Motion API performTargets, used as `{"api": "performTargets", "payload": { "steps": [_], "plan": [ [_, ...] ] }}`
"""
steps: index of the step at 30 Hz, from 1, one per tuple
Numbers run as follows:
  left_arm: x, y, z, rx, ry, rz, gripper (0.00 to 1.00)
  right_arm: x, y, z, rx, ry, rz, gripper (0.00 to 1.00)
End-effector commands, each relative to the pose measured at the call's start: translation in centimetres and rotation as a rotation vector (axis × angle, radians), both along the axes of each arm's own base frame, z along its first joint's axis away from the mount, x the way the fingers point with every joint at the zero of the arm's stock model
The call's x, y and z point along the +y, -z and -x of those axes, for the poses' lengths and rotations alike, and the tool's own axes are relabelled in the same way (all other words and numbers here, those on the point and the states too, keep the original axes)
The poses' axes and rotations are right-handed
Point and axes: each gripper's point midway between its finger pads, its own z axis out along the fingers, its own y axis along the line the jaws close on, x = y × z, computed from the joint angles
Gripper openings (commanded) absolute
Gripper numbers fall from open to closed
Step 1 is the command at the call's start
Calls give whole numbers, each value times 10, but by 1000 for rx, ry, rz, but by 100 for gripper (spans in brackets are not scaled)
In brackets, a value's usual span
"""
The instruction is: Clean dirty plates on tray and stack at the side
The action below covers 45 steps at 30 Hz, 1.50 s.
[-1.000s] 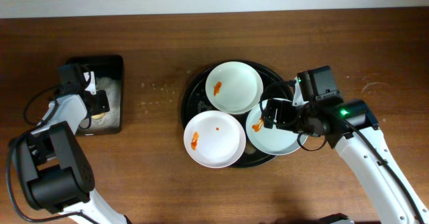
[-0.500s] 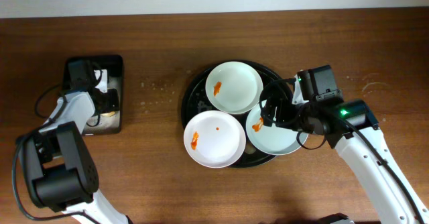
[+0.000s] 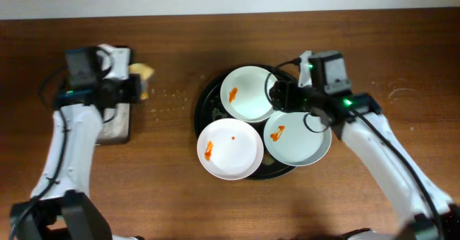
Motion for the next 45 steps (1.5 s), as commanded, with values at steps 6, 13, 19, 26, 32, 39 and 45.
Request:
{"api": "performTargets", "payload": {
  "steps": [6,13,19,26,32,39,45],
  "plan": [
    [-184,-7,4,-93,350,64,0,-17,78,-40,98,67,23,86],
    [-252,55,-10,-40,352,142,0,-15,113,-59,98,71,16,43],
    [-260,56,-21,-79,339,172,0,-15,132,-69,89,76,21,38],
    [-259,54,-31,-90,267,208,0,-14,151,-69,119,79,20,18],
    [-273,99,-36,-17,271,201,0,-14,151,-69,119,79,19,8],
    [-272,133,-40,46,202,115,0,-14,152,-69,120,79,20,4],
    [-237,158,-33,166,14,-20,0,-14,151,-69,120,79,19,4]
  ]
}}
